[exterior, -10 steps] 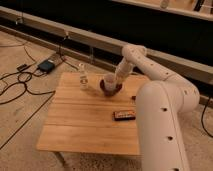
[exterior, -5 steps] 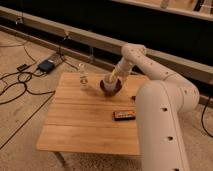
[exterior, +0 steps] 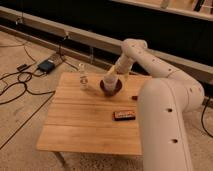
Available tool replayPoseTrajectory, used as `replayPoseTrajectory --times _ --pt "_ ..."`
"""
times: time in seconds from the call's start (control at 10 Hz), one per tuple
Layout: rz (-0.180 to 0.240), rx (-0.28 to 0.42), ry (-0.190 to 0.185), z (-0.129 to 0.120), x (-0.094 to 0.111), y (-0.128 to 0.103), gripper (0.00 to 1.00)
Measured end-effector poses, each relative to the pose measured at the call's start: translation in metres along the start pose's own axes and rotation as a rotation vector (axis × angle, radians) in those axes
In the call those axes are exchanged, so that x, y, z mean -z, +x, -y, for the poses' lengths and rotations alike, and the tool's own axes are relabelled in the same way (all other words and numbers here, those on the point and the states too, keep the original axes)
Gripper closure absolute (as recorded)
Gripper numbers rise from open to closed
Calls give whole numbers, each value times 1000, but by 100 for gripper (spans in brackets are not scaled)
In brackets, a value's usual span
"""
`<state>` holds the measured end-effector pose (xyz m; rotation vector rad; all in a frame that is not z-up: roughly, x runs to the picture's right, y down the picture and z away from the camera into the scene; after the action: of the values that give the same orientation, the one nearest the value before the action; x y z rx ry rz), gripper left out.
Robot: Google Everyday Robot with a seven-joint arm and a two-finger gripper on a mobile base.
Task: Place the ceramic cup in the ceramic bowl
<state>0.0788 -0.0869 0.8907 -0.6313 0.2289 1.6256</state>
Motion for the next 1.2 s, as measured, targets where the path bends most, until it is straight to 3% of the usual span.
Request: replayPoseTrajectory --times 0.1,0.3,0.4,1.2 --pt "10 29 15 -2 10 -3 27" --pt "29 121 86 1 36 -11 27" --pt "30 135 99 2 39 -11 27" --pt "30 135 98 2 39 -11 27"
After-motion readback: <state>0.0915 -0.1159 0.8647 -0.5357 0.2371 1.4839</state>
